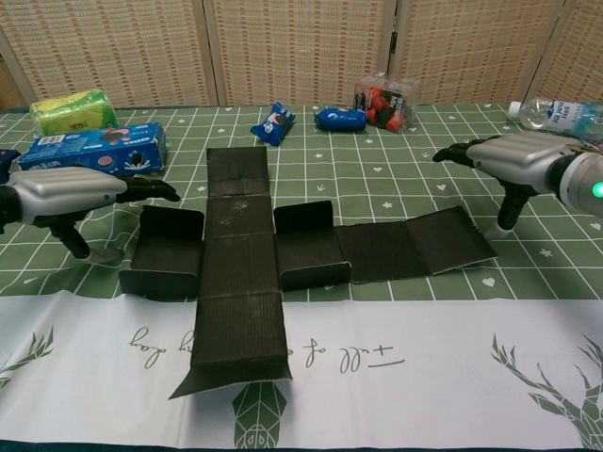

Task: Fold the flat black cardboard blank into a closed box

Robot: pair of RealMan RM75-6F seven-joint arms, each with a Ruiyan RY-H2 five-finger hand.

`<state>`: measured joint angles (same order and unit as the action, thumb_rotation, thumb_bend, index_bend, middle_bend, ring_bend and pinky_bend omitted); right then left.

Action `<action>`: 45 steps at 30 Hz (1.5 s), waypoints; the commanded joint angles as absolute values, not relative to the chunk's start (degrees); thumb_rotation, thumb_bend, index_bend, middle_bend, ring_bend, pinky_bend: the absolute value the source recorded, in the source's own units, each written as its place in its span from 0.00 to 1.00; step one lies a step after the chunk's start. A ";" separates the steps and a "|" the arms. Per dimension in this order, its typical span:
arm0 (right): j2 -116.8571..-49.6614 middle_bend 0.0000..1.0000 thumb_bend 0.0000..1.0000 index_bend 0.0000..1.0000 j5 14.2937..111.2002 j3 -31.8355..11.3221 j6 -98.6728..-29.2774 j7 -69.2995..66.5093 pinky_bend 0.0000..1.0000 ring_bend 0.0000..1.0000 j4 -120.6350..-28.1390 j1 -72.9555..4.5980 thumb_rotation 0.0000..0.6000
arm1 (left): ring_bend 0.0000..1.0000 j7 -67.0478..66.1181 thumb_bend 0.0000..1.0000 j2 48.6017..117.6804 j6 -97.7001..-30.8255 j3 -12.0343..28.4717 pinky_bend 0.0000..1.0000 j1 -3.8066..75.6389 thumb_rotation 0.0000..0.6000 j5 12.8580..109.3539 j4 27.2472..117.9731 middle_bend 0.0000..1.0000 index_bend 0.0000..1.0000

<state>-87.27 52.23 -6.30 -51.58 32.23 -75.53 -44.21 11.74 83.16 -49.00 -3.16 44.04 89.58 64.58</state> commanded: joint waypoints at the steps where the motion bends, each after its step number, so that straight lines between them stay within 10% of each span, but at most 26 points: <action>1: -87.40 0.00 0.10 0.00 52.21 -6.41 -51.59 32.28 0.00 0.00 -75.53 -44.27 1.00 | 0.00 11.49 0.36 83.32 -48.66 -3.05 0.10 44.16 1.00 89.33 64.60 0.00 0.00; 45: -88.07 0.00 0.10 0.00 54.05 -8.42 -53.58 32.59 0.00 0.00 -80.23 -45.48 1.00 | 0.00 10.31 0.36 84.00 -49.02 -1.37 0.10 44.84 1.00 87.78 67.16 0.00 0.00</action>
